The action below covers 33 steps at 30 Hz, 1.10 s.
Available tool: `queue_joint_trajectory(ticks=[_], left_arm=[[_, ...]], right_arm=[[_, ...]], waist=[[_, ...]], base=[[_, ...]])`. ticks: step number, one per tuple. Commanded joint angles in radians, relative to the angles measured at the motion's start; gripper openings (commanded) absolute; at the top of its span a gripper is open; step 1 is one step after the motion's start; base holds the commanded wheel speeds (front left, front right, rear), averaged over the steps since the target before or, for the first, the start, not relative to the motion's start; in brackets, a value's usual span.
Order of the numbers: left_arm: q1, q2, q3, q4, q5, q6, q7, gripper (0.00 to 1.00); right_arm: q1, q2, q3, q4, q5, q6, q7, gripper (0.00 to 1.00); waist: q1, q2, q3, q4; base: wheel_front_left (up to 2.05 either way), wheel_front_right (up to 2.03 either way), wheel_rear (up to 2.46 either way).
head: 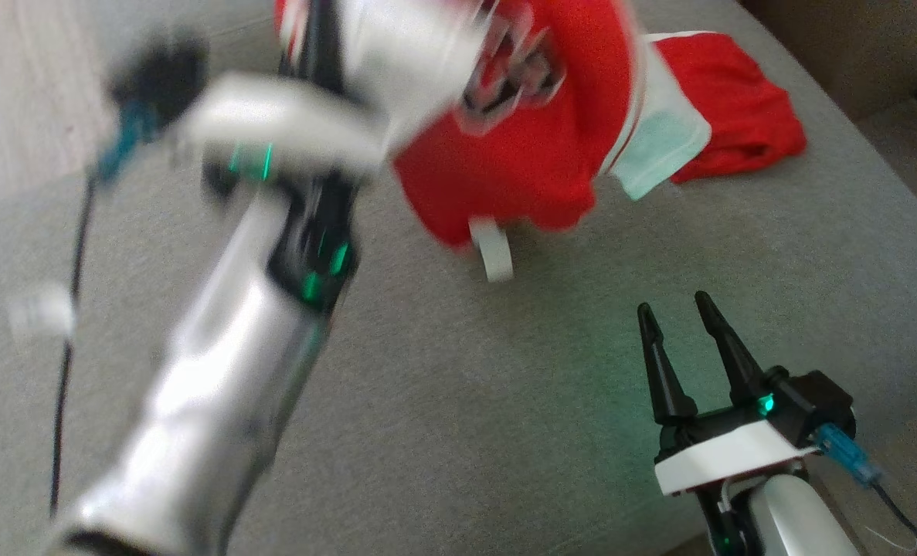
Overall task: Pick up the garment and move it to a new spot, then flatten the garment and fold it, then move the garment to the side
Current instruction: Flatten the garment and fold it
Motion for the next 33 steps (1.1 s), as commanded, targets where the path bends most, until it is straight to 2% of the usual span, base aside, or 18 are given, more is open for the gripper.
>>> queue_joint_trajectory(ticks=[1, 7, 8, 9, 12, 14, 19, 22, 25, 26, 30, 33], left_arm=[[0.042, 0.036, 0.034, -0.008, -0.007, 0.004, -0.001, 0.00], [0.365, 0.067, 0.042, 0.119, -0.062, -0.021, -0.039, 0.00], [0.400, 0.069, 0.036, 0.137, -0.055, -0.030, -0.049, 0.19], [0.447, 0.077, 0.021, 0.157, -0.024, -0.046, -0.066, 1.00], [0.479, 0.108, 0.000, 0.136, 0.067, -0.052, -0.083, 1.00], [0.481, 0.150, -0.011, 0.088, 0.156, -0.039, -0.087, 1.00], [0.424, 0.290, -0.021, -0.097, 0.383, 0.025, -0.087, 1.00], [0.331, 0.370, -0.039, -0.197, 0.441, 0.018, -0.008, 1.00], [0.196, 0.427, -0.070, -0.241, 0.476, -0.018, 0.130, 1.00], [0.105, 0.437, -0.099, -0.232, 0.472, -0.064, 0.239, 1.00], [-0.052, 0.426, -0.163, -0.144, 0.450, -0.164, 0.437, 1.00], [-0.133, 0.416, -0.212, -0.048, 0.442, -0.208, 0.557, 1.00]], right_arm=[[-0.018, -0.002, 0.022, -0.034, 0.004, -0.001, -0.004, 1.00], [-0.032, -0.002, 0.007, -0.045, 0.001, -0.001, -0.004, 1.00], [-0.034, -0.002, 0.005, -0.045, -0.002, -0.001, -0.004, 1.00], [-0.038, -0.002, -0.004, -0.047, -0.006, -0.001, -0.004, 1.00], [-0.041, -0.002, -0.011, -0.046, -0.012, -0.001, -0.004, 1.00], [-0.044, -0.002, -0.011, -0.046, -0.013, -0.001, -0.004, 1.00], [-0.051, -0.002, -0.001, -0.049, -0.011, -0.001, -0.004, 1.00], [-0.057, -0.002, 0.005, -0.048, -0.007, -0.001, -0.004, 1.00], [-0.066, -0.002, 0.016, -0.047, -0.007, -0.001, -0.004, 1.00], [-0.079, -0.002, 0.024, -0.046, -0.004, -0.001, -0.004, 1.00], [-0.114, -0.002, 0.049, -0.049, 0.014, -0.001, -0.004, 1.00], [-0.136, -0.002, 0.068, -0.054, 0.034, -0.001, -0.004, 1.00]], waist=[[0.0001, 0.0000, 0.009, 0.019], [0.0001, 0.0000, 0.057, 0.078], [0.0001, 0.0000, 0.063, 0.086], [0.0001, 0.0000, 0.072, 0.103], [0.0001, 0.0000, 0.078, 0.121], [0.0001, 0.0000, 0.081, 0.127], [0.0001, 0.0000, 0.092, 0.126], [0.0001, 0.0000, 0.108, 0.117], [0.0001, 0.0000, 0.131, 0.102], [0.0001, 0.0000, 0.152, 0.086], [0.0001, 0.0000, 0.204, 0.036], [0.0001, 0.0000, 0.245, -0.004]], base=[[0.00, 0.00, 0.00], [0.00, 0.00, 0.00], [0.00, 0.00, 0.00], [0.00, 0.00, 0.00], [0.00, 0.00, 0.00], [0.00, 0.00, 0.00], [0.00, 0.00, 0.00], [0.00, 0.00, 0.00], [0.00, 0.00, 0.00], [0.00, 0.00, 0.00], [0.00, 0.00, 0.00], [0.00, 0.00, 0.00]])
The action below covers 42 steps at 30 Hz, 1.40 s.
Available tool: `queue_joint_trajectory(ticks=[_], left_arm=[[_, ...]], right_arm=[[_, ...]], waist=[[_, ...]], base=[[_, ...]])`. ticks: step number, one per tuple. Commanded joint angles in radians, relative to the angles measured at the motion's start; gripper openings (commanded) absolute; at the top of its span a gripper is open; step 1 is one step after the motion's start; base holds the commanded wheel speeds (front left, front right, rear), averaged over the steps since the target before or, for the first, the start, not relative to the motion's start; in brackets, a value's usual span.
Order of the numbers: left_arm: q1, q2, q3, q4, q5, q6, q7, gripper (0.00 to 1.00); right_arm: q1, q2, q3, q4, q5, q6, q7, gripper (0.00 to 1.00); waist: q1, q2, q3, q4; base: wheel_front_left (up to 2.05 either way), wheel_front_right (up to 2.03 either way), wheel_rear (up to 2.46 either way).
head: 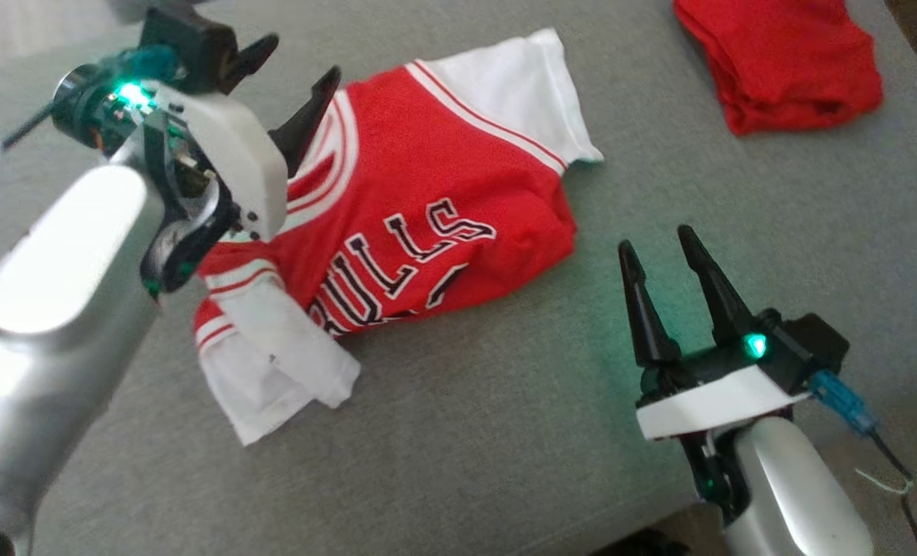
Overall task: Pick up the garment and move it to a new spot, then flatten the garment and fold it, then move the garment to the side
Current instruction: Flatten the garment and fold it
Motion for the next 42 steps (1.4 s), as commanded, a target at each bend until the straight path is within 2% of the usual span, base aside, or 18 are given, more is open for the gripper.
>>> queue_joint_trajectory(ticks=[1, 6, 21, 22, 23, 30, 42], left_arm=[[-0.072, 0.024, 0.019, 0.028, -0.001, -0.012, 0.046, 1.00], [-0.119, 0.022, -0.020, 0.182, -0.006, -0.034, 0.109, 1.00], [-0.133, 0.034, -0.081, 0.353, -0.036, -0.051, 0.051, 0.98], [-0.133, 0.035, -0.089, 0.357, -0.039, -0.052, 0.048, 0.24], [-0.134, 0.035, -0.097, 0.357, -0.042, -0.052, 0.044, 0.00], [-0.180, 0.017, -0.159, 0.303, -0.048, -0.052, -0.076, 0.00], [-0.406, -0.167, -0.227, 0.186, -0.140, -0.052, -0.295, 0.00]], right_arm=[[-0.024, -0.002, 0.032, -0.033, 0.016, -0.001, -0.004, 1.00], [-0.037, -0.002, 0.051, -0.035, 0.049, -0.001, -0.004, 1.00], [-0.050, -0.002, 0.071, -0.041, 0.086, -0.001, -0.004, 1.00], [-0.050, -0.002, 0.073, -0.042, 0.088, -0.001, -0.004, 1.00], [-0.048, -0.002, 0.075, -0.043, 0.089, -0.001, -0.004, 1.00], [-0.038, -0.002, 0.076, -0.035, 0.086, -0.001, -0.004, 1.00], [-0.009, -0.002, 0.077, -0.020, 0.023, -0.001, -0.004, 1.00]], waist=[[-0.0002, 0.0000, 0.059, -0.060], [-0.0002, 0.0000, 0.101, -0.117], [-0.0002, 0.0000, 0.131, -0.199], [-0.0002, 0.0000, 0.134, -0.202], [-0.0002, 0.0000, 0.136, -0.204], [-0.0002, 0.0000, 0.118, -0.192], [-0.0002, 0.0000, -0.045, -0.115]], base=[[0.00, 0.00, 0.00], [0.00, 0.00, 0.00], [0.00, 0.00, 0.00], [0.00, 0.00, 0.00], [0.00, 0.00, 0.00], [0.00, 0.00, 0.00], [0.00, 0.00, 0.00]])
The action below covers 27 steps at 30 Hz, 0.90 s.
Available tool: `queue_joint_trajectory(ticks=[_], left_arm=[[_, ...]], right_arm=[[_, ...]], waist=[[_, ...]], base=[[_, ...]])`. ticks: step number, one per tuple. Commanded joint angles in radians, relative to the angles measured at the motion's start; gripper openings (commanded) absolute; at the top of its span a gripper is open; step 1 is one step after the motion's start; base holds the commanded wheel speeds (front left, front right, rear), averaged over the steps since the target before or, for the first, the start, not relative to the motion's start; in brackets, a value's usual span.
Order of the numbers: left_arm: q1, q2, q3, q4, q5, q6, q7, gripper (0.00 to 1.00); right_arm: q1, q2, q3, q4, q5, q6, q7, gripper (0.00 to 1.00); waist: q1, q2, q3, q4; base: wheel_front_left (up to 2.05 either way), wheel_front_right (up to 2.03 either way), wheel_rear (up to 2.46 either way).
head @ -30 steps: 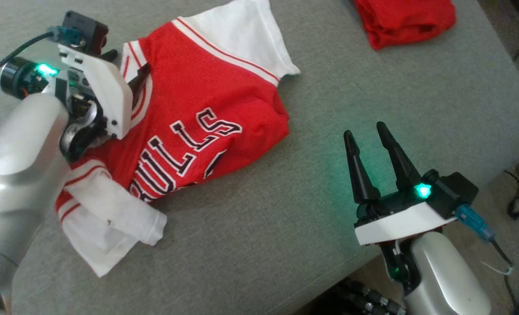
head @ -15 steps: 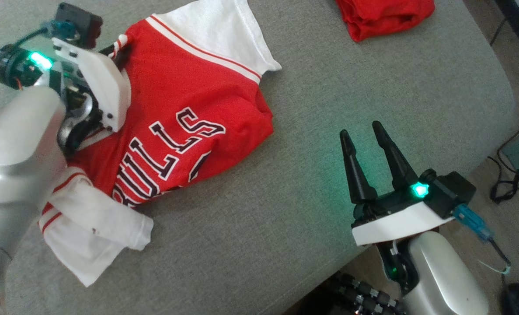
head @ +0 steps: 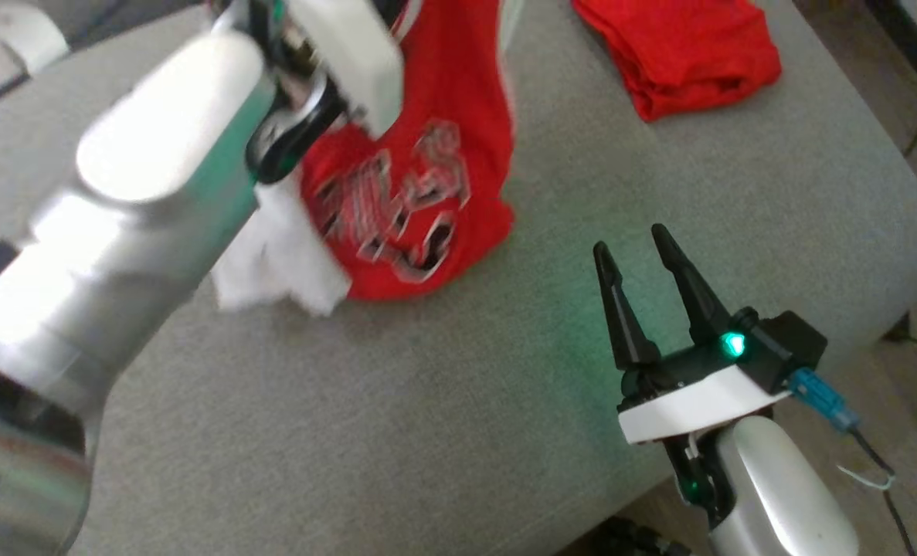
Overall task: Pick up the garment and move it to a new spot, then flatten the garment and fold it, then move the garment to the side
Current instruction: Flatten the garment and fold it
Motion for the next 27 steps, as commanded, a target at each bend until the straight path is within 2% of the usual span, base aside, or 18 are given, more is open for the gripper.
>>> queue_joint_trajectory(ticks=[1, 7, 11, 13, 17, 21, 27], left_arm=[[-0.108, -0.006, 0.035, -0.025, -0.017, 0.002, -0.041, 0.00], [-0.228, -0.060, 0.097, 0.008, -0.084, 0.002, -0.147, 0.00], [-0.240, -0.064, 0.145, -0.001, -0.135, 0.002, -0.183, 0.00], [-0.219, -0.049, 0.167, -0.017, -0.166, 0.002, -0.191, 0.00], [-0.096, 0.029, 0.190, -0.077, -0.218, 0.026, -0.186, 0.00], [0.142, 0.155, 0.183, -0.186, -0.252, 0.102, -0.190, 0.00], [0.572, 0.318, 0.190, -0.306, -0.353, 0.200, -0.271, 0.00]], right_arm=[[0.021, -0.002, 0.017, -0.020, -0.013, -0.001, -0.004, 1.00], [0.072, -0.002, -0.008, -0.014, -0.036, -0.001, -0.004, 1.00], [0.093, -0.002, -0.025, -0.013, -0.053, -0.001, -0.004, 1.00], [0.103, -0.002, -0.039, -0.015, -0.063, -0.001, -0.004, 1.00], [0.111, -0.002, -0.057, -0.020, -0.083, -0.001, -0.004, 1.00], [0.111, -0.002, -0.085, -0.027, -0.097, -0.001, -0.004, 1.00], [0.104, -0.004, -0.096, -0.030, -0.108, -0.001, -0.004, 1.00]], waist=[[0.0001, 0.0000, -0.060, 0.029], [0.0001, 0.0000, -0.130, 0.081], [0.0001, 0.0000, -0.149, 0.126], [0.0001, 0.0000, -0.157, 0.161], [0.0001, 0.0000, -0.161, 0.232], [0.0001, 0.0000, -0.148, 0.297], [0.0001, 0.0000, -0.115, 0.357]], base=[[0.00, 0.00, 0.00], [0.00, 0.00, 0.00], [0.00, 0.00, 0.00], [0.00, 0.00, 0.00], [0.00, 0.00, 0.00], [0.00, 0.00, 0.00], [0.00, 0.00, 0.00]])
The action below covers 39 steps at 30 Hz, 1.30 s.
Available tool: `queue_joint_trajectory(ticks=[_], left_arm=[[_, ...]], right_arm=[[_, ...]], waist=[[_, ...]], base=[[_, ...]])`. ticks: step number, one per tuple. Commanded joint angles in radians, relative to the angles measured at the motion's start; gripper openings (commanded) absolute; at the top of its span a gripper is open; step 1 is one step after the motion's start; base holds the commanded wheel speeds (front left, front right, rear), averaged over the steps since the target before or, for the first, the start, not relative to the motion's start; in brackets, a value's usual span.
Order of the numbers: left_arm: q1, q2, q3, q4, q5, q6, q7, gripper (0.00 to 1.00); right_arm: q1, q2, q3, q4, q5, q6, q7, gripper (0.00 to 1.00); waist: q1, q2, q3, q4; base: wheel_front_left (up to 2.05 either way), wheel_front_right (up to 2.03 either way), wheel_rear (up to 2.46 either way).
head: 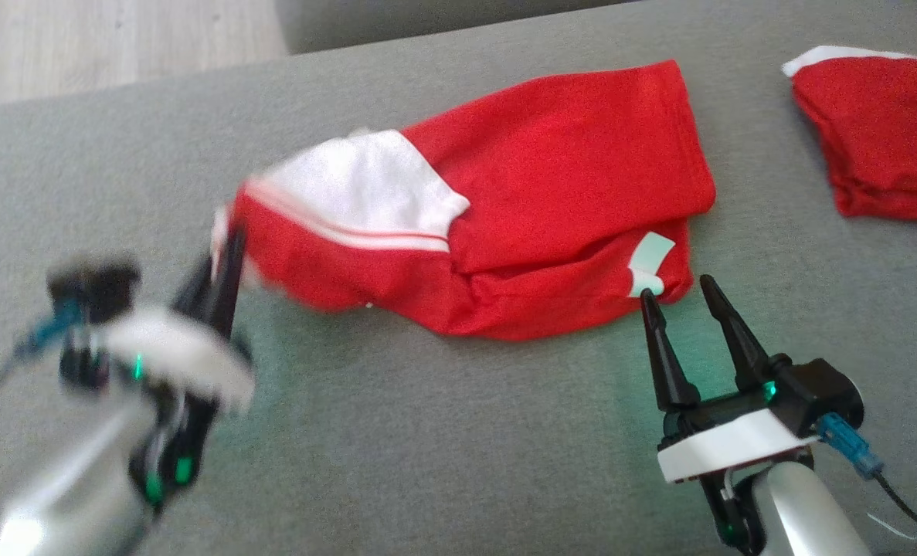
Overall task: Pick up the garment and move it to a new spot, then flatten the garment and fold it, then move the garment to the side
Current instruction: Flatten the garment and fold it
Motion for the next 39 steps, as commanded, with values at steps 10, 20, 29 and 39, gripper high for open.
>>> queue_joint_trajectory(ticks=[10, 20, 29, 39], left_arm=[[0.038, 0.227, 0.075, -0.231, 0.057, 0.084, -0.032, 1.00], [-0.361, 0.165, -0.063, -0.147, 0.206, -0.087, 0.342, 1.00], [-0.483, 0.116, -0.149, 0.098, 0.246, -0.166, 0.494, 1.00], [-0.492, 0.096, -0.207, 0.204, 0.217, -0.193, 0.529, 1.00]], right_arm=[[-0.042, -0.019, 0.029, -0.033, -0.004, -0.001, -0.004, 1.00], [-0.119, -0.014, 0.081, -0.036, 0.012, -0.001, -0.004, 1.00], [-0.148, -0.006, 0.082, -0.038, 0.026, -0.001, -0.004, 1.00], [-0.156, -0.002, 0.078, -0.043, 0.036, -0.001, -0.004, 1.00]], waist=[[0.0000, 0.0000, 0.069, 0.047], [0.0000, 0.0000, 0.176, -0.055], [0.0000, 0.0000, 0.247, -0.130], [0.0000, 0.0000, 0.267, -0.162]], base=[[0.00, 0.00, 0.00], [0.00, 0.00, 0.00], [0.00, 0.00, 0.00], [0.00, 0.00, 0.00]])
